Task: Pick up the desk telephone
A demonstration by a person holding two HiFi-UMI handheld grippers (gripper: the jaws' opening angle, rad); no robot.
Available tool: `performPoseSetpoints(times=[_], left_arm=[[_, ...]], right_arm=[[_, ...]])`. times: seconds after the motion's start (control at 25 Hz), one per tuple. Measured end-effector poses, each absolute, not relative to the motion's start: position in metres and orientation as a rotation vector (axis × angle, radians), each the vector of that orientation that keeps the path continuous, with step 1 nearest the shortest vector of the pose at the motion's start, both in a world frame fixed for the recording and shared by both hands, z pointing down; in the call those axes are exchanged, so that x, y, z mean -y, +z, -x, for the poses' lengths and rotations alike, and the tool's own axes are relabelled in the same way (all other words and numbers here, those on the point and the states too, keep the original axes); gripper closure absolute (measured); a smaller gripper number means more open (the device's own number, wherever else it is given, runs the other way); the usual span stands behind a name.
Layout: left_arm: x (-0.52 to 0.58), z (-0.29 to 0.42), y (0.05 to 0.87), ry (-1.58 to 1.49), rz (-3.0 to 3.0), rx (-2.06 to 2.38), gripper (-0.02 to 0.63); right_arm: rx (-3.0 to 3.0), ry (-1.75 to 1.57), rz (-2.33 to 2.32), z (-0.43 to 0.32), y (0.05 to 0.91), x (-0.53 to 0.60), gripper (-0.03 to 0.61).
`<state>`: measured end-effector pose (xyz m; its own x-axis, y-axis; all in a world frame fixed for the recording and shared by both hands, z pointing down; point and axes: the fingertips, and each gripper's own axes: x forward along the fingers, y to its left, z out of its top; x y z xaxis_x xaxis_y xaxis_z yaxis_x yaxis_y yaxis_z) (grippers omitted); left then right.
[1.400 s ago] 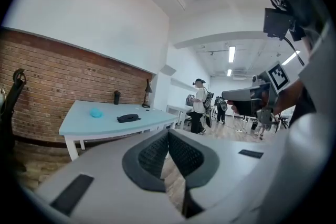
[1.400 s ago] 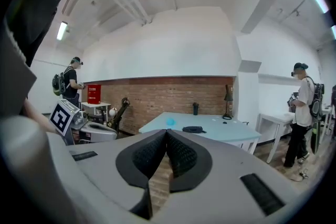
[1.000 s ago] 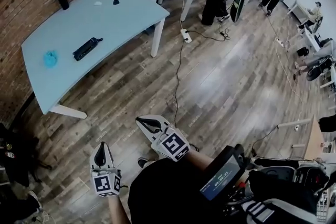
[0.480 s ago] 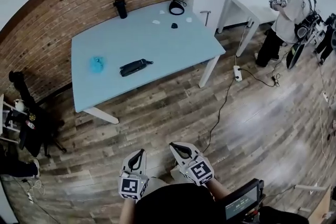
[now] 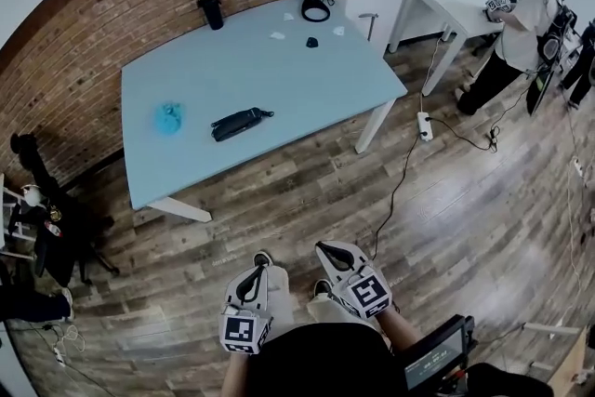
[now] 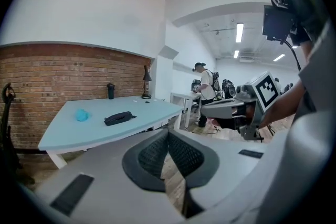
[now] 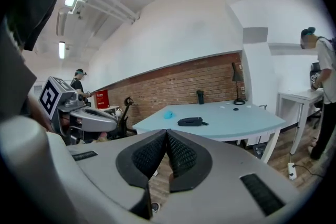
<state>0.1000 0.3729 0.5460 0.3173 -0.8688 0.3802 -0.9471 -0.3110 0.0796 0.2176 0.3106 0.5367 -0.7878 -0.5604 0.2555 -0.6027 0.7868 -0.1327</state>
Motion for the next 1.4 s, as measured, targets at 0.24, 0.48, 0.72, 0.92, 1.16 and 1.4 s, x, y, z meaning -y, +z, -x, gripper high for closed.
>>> performPoseSetpoints(times=[0.24,0.48,0.72,0.92,1.16,1.4], left_arm=[[-0.305,-0.076,0.550,0.335,-2.414,1.512,0.597],[-0.249,-0.031,0.533,0.400,-2.578,1.344,0.598],[-0.220,0.039,0.544,0.418,-2.585,1.333,0.597],[-0.225,0.079,0.569,0.391,-2.474,1.362,0.598],[-0.189,0.107,0.586,0.410,-2.400,1.410,0.598],[-0.130,0.118,0.590,0.463,-2.327,1.509,0.597]], right_arm=[[2.735,0.349,-0.980,-0.182,0.534,-0.286,0.568],[2.691,0.418,-1.030,-0.121,0.523,-0.254,0.568],[2.663,0.405,-1.007,-0.062,0.527,-0.232,0.568],[2.652,0.446,-0.962,-0.037,0.535,-0.213,0.568],[2.663,0.461,-0.929,-0.023,0.539,-0.156,0.568],[2.702,0.442,-0.803,-0.008,0.565,-0.081,0.568]])
